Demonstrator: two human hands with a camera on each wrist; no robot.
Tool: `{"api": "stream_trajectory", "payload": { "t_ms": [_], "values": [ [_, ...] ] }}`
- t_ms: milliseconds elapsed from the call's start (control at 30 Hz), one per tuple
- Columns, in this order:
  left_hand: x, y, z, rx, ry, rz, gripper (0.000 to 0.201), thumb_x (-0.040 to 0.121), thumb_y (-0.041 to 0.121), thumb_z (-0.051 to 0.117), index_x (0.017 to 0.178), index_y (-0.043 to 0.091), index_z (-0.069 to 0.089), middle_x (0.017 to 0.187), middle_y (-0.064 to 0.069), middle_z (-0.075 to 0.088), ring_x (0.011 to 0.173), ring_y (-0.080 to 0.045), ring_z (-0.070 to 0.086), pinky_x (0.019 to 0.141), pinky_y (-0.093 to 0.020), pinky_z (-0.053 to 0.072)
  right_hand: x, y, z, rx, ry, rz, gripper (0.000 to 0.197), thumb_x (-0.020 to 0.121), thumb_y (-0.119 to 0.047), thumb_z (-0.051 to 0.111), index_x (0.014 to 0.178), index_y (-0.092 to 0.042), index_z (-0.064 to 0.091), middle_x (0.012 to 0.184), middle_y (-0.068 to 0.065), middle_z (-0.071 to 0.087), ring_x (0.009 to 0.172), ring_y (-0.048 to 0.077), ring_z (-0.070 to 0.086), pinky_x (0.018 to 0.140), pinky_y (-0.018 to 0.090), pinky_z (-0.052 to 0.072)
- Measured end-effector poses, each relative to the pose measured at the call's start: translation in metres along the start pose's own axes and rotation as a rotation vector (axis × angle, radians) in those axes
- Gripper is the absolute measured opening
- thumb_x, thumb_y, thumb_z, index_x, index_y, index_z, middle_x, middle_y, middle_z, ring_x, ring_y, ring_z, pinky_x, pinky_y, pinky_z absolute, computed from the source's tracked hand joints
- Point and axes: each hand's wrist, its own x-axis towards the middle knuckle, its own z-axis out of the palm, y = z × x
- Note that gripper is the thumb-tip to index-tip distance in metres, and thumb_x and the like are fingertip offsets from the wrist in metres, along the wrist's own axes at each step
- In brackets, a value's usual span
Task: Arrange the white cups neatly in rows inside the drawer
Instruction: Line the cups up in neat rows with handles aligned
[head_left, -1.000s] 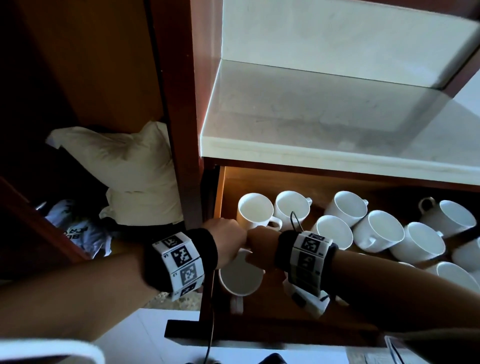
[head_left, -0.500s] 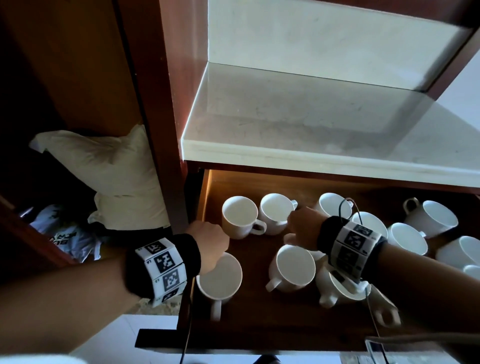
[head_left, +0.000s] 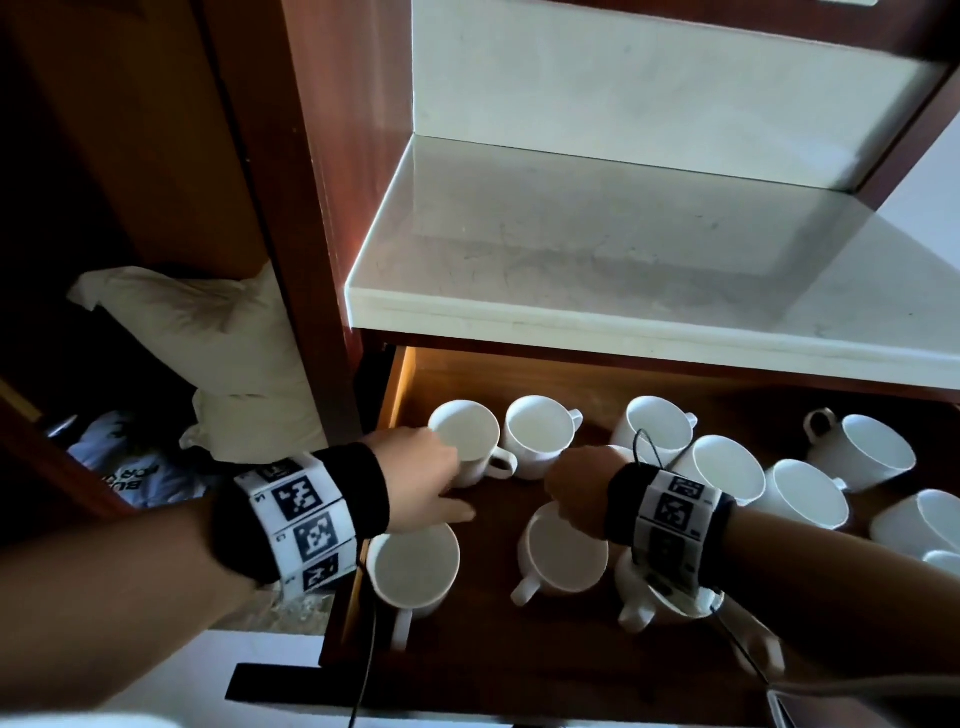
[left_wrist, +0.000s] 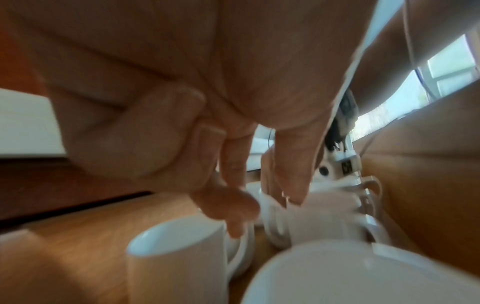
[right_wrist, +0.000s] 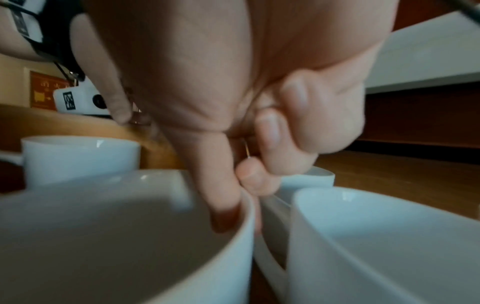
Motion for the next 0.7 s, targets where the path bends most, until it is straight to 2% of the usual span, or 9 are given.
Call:
{"api": "stream_trajectory", "payload": {
  "t_ms": [100,200,267,333,433,500,567,633,700],
  "values": [
    [0.005,0.011,-0.014,-0.113,0.086,0.020,0.060,0.086,0.066,0.047,0.063,0.011,0.058,0.057,-0.003,0.051,0.055,-0.020,0.052,0.048,-0.026,0.033,-0.011,-0.002,-0.018,-0.023,0.127,-0.050,0.022,0.094,-0.015,0.050,0.109,-0.013,0.065,0.112,0.007,0.065,0.102,0.029,0.065,0.073,0.032,0.046],
    [0.009,0.023,-0.020,-0.153,0.008,0.021,0.064,0.087,0.067,0.045,0.057,0.011,0.051,0.053,-0.001,0.046,0.049,-0.015,0.043,0.049,-0.026,0.032,-0.025,-0.003,-0.041,-0.048,0.311,-0.139,0.023,0.094,-0.015,0.047,0.108,-0.016,0.065,0.108,0.005,0.065,0.099,0.029,0.065,0.074,0.033,0.048],
    [0.013,0.026,-0.022,-0.191,-0.002,0.023,0.057,0.091,0.057,0.046,0.055,0.013,0.049,0.052,0.001,0.047,0.051,-0.012,0.045,0.053,-0.026,0.036,-0.032,-0.001,-0.054,-0.038,0.442,-0.194,0.022,0.093,-0.019,0.048,0.105,-0.020,0.066,0.105,0.003,0.065,0.099,0.026,0.064,0.067,0.030,0.042],
    [0.018,0.022,-0.021,-0.264,0.053,-0.029,0.045,0.092,0.039,0.049,0.054,0.015,0.047,0.053,0.001,0.047,0.055,-0.013,0.048,0.055,-0.025,0.038,-0.035,-0.002,-0.059,0.018,0.504,-0.206,0.022,0.095,-0.025,0.048,0.105,-0.022,0.068,0.106,0.000,0.065,0.098,0.023,0.064,0.066,0.030,0.042],
    [0.021,0.015,-0.018,-0.382,0.046,-0.112,0.040,0.094,0.029,0.045,0.056,0.017,0.052,0.056,0.002,0.055,0.058,-0.013,0.054,0.059,-0.027,0.042,-0.031,0.003,-0.055,0.269,0.451,-0.048,0.027,0.096,-0.038,0.048,0.104,-0.019,0.064,0.106,0.002,0.065,0.094,0.025,0.064,0.066,0.030,0.042],
    [0.020,0.013,-0.013,-0.559,0.006,-0.159,0.044,0.095,0.028,0.043,0.057,0.013,0.060,0.054,0.001,0.060,0.050,-0.010,0.055,0.059,-0.025,0.046,-0.025,0.009,-0.046,0.367,0.354,0.049,0.027,0.096,-0.038,0.047,0.103,-0.016,0.062,0.103,0.005,0.065,0.093,0.027,0.064,0.067,0.030,0.043],
    [0.017,0.012,-0.011,-0.650,-0.034,-0.166,0.048,0.095,0.029,0.042,0.061,0.005,0.068,0.052,-0.003,0.061,0.044,-0.011,0.051,0.056,-0.023,0.044,-0.016,0.012,-0.038,0.393,0.282,0.051,0.028,0.096,-0.033,0.046,0.104,-0.012,0.063,0.103,0.010,0.066,0.095,0.029,0.064,0.070,0.031,0.045],
    [0.015,0.011,-0.008,-0.577,-0.075,-0.129,0.058,0.097,0.036,0.036,0.059,0.007,0.069,0.050,-0.002,0.059,0.047,-0.014,0.053,0.061,-0.024,0.045,-0.009,0.005,-0.030,0.323,0.211,0.025,0.031,0.096,-0.029,0.046,0.108,-0.006,0.064,0.106,0.013,0.066,0.101,0.032,0.063,0.077,0.034,0.047],
    [0.016,0.009,-0.009,-0.402,-0.040,-0.106,0.067,0.098,0.050,0.030,0.053,0.014,0.064,0.055,-0.001,0.063,0.059,-0.019,0.063,0.070,-0.030,0.050,-0.002,-0.005,-0.022,0.214,0.160,0.000,0.033,0.097,-0.026,0.045,0.111,-0.004,0.064,0.110,0.015,0.065,0.105,0.032,0.063,0.082,0.036,0.049]
  ]
}}
